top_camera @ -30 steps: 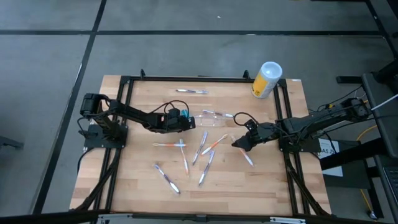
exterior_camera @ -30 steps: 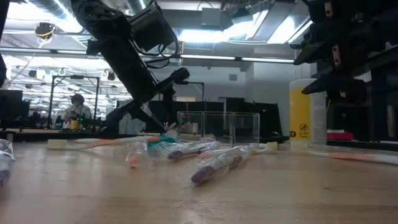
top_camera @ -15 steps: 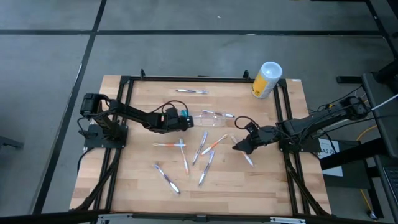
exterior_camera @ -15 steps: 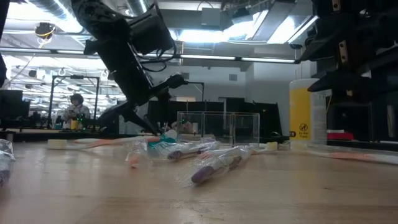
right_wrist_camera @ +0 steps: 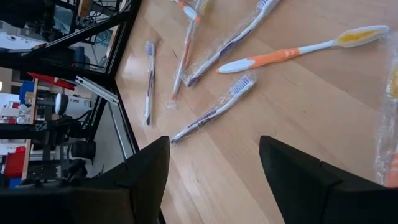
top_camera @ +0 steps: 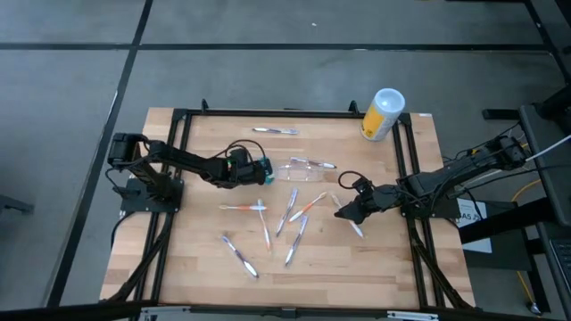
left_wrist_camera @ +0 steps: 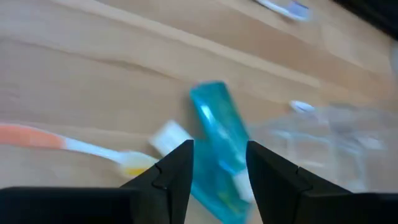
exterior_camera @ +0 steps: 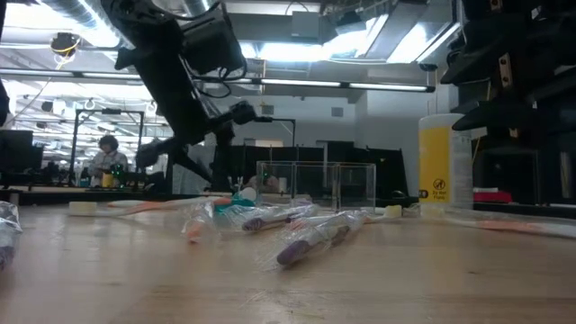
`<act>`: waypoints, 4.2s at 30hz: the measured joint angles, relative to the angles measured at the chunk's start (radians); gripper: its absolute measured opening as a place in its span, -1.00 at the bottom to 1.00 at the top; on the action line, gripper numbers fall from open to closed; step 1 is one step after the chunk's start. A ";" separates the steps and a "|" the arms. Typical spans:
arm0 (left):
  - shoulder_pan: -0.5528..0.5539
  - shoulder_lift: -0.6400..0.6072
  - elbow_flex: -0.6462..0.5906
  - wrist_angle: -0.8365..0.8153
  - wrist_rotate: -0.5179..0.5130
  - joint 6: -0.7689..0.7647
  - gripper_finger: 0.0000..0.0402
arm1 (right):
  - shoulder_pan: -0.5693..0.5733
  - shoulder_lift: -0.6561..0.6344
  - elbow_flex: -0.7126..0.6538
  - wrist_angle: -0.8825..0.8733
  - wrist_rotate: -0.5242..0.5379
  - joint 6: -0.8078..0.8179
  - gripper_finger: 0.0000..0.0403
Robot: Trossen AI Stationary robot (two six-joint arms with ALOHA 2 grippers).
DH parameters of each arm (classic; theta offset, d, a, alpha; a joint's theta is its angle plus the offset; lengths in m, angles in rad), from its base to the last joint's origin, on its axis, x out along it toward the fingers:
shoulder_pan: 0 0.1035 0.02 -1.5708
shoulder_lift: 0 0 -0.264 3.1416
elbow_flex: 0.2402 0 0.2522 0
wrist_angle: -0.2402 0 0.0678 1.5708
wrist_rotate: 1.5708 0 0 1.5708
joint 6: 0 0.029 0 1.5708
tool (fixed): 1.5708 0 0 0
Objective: Pick & Place toothbrushing station
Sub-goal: Put the blue mouthwash into the middle section of the transparent organizer
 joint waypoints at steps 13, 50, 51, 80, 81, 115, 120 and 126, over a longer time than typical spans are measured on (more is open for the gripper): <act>0.086 -0.017 0.000 -0.063 0.118 0.093 -0.10 | 0.000 0.000 0.000 0.008 0.027 0.000 0.25; 0.126 0.063 0.000 0.055 0.191 -0.302 0.01 | 0.014 0.000 0.000 0.014 0.080 0.014 0.25; 0.128 0.063 0.000 0.055 0.189 -0.302 0.01 | 0.015 0.000 0.000 0.014 0.077 0.015 0.25; 0.381 0.063 0.000 0.080 0.578 0.567 0.01 | 0.065 0.000 0.000 0.023 0.122 0.068 0.25; 0.370 0.063 0.000 0.071 0.563 0.557 0.01 | 0.068 0.000 0.000 0.023 0.128 0.071 0.25; 0.219 0.062 0.000 0.023 0.388 0.142 -0.18 | 0.069 0.000 0.000 0.022 0.146 0.063 0.25; 0.219 0.062 0.000 0.042 0.373 0.119 -0.18 | 0.069 0.000 0.000 0.022 0.154 0.062 0.25; 0.219 0.086 0.001 0.046 0.382 0.119 -0.19 | 0.069 0.000 0.000 0.022 0.157 0.062 0.25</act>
